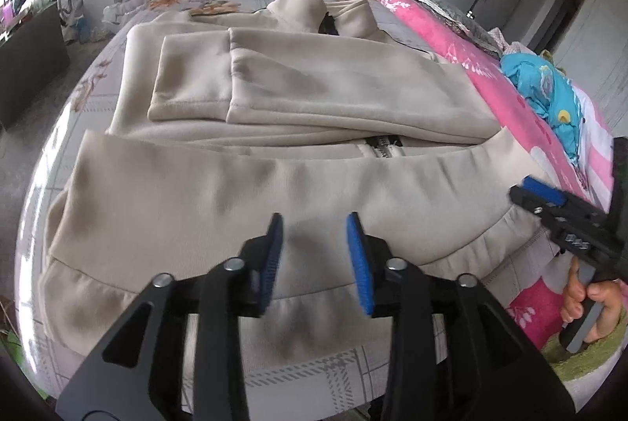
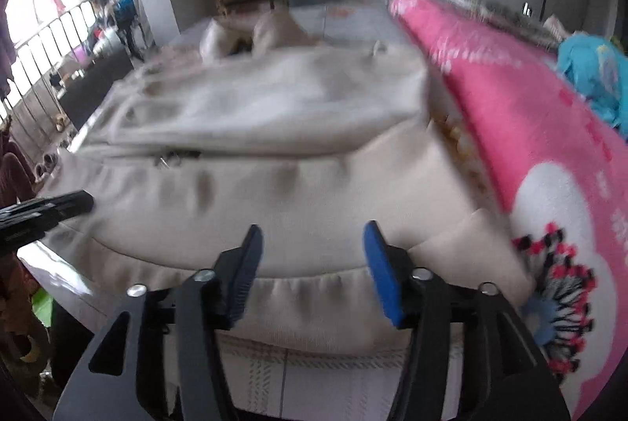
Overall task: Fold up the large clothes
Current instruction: 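Smooth the folded jacket flat with both open grippers, then grasp the jacket collar with the left gripper while the right gripper grasps it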
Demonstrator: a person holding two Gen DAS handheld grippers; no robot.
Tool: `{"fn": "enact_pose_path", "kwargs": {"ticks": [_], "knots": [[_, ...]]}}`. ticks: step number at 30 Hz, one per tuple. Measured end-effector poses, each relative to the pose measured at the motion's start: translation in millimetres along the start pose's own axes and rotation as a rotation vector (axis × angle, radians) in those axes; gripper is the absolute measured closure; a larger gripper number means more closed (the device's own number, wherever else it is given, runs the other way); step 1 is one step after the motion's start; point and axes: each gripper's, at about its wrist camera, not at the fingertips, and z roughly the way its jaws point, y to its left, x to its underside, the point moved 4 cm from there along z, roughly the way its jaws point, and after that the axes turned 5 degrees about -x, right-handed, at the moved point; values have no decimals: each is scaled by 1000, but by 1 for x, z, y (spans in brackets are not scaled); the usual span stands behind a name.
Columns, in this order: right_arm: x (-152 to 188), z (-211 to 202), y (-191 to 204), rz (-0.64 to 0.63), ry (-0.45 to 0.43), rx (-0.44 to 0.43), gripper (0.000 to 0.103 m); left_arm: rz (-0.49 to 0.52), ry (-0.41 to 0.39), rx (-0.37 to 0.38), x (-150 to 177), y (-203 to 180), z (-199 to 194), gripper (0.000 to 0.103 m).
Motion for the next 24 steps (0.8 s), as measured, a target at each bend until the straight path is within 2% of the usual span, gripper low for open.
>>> {"fn": "enact_pose_path", "kwargs": {"ticks": [1, 3, 5, 7, 10, 12, 13, 19, 24], "knots": [[1, -6, 1, -16, -15, -2, 36, 12, 3, 0, 0, -3, -2, 63], [5, -5, 3, -40, -10, 8, 28, 21, 16, -10, -1, -6, -2, 52], [18, 6, 1, -65, 40, 27, 28, 19, 39, -33, 0, -5, 3, 47], [32, 23, -3, -67, 104, 34, 28, 8, 42, -60, 1, -3, 8, 47], [30, 20, -6, -49, 99, 15, 27, 17, 55, -83, -2, -4, 8, 45], [20, 8, -6, -36, 78, 3, 27, 23, 68, -96, -6, -4, 2, 45], [11, -3, -7, -20, 57, -38, 27, 30, 69, -102, -10, -4, -5, 44], [-42, -50, -2, 3, -7, -198, 23, 70, 43, -118, -49, 1, -50, 24], [-94, -55, -1, 42, 27, -340, 22, 69, 70, -136, -103, 10, -56, 22]]}}
